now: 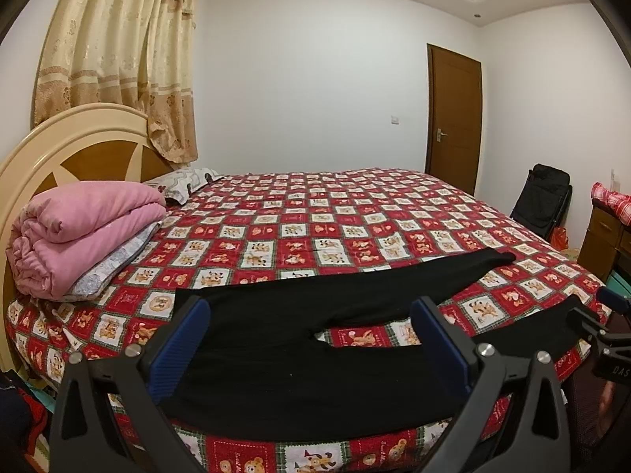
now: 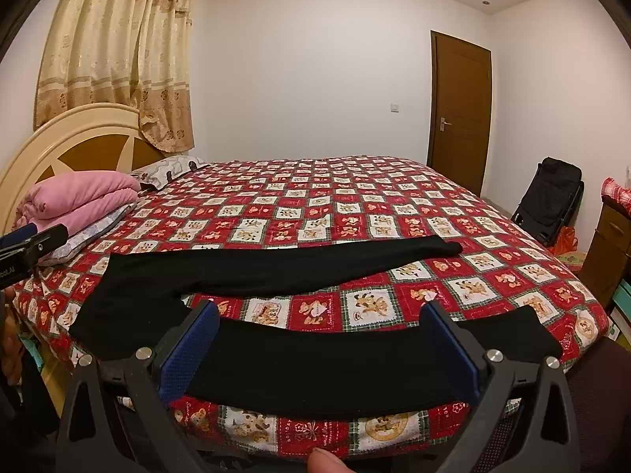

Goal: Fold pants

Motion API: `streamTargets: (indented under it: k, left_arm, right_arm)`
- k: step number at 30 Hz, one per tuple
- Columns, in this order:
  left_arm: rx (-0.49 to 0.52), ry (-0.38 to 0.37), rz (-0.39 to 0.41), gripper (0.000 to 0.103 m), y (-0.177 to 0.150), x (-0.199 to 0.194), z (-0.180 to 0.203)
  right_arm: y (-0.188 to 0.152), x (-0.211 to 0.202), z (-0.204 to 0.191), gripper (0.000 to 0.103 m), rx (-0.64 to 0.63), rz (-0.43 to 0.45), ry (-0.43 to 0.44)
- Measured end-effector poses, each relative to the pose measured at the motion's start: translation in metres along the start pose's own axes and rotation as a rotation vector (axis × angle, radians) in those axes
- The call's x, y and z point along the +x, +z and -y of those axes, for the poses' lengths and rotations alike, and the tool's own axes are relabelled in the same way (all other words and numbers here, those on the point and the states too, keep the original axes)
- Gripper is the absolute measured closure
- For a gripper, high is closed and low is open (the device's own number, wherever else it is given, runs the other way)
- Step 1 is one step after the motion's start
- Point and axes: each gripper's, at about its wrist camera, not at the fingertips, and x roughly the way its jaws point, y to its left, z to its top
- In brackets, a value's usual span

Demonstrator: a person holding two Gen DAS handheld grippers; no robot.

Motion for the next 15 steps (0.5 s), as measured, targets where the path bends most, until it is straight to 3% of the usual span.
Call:
streamTargets:
  k: [15]
  left_arm:
    - [-0.007, 0.005, -0.008, 0.0, -0.0013, 0.0021, 0.0011]
  right_arm:
    - [-0.0015, 0.004, -0.0008, 0.001, -0.006, -0.017, 0.0]
